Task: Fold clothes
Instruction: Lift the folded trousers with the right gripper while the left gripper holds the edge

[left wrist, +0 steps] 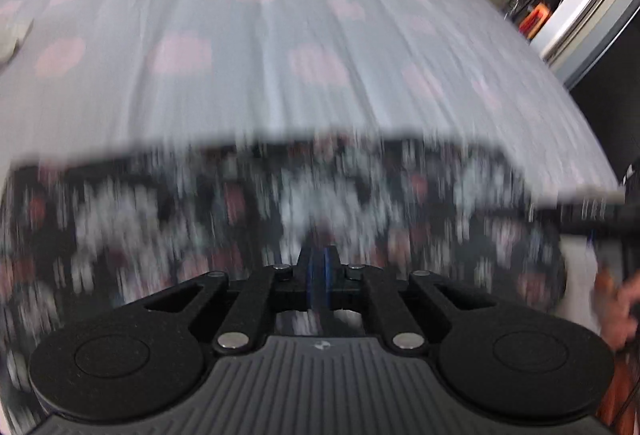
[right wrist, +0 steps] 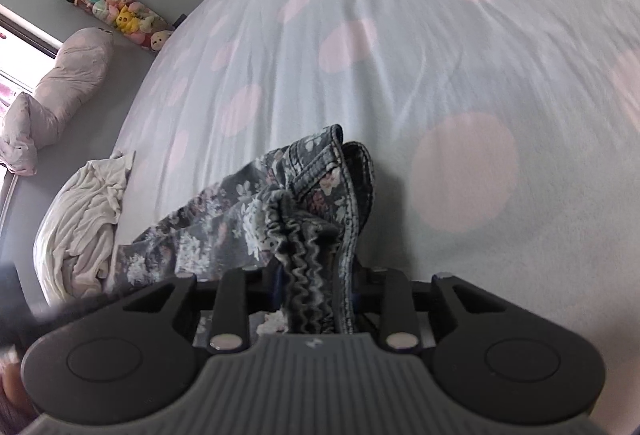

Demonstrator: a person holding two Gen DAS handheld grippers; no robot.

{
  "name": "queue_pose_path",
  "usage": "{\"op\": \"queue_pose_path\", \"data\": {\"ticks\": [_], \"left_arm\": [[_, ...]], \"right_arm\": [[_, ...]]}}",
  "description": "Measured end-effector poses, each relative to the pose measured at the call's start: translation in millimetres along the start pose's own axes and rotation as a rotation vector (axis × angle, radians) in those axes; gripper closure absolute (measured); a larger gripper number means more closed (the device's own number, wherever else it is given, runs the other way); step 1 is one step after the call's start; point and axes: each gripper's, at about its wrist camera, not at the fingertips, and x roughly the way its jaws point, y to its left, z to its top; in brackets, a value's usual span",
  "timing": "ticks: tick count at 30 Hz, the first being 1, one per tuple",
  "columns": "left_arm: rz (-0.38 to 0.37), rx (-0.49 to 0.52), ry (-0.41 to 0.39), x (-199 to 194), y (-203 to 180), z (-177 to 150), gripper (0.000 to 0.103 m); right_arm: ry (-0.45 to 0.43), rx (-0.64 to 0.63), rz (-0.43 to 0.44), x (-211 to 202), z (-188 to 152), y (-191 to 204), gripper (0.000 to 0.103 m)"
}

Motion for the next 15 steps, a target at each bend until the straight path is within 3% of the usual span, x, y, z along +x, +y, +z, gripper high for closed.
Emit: {"op": "queue_pose_path", "data": {"ticks": [2,4,7,15], "left_arm": [[0.028,-0.009,0.044,8.6,-1.3,-19.9,0.101],[0.053,0.004,0.027,14.0,-1.8,-33.3,0.101],[0.076,0.046,0.035,13.4,-8.1,-31.5,0.101],[-0.006,-0.024,0.083,-12.7,-7.5,-48.7,0.100]], "right_arm": [[0.001,-0.001,0.003,-5.7,1.2,4.8,0.072],[0.005,0.000,0.006,-11.2,2.4,9.4,0.072],[0.000,-0.012,0.014,-18.8,2.8,23.2,0.072],[-0.013,-0.043,0.035,-38.9,3.8,60.1,0.073]]}}
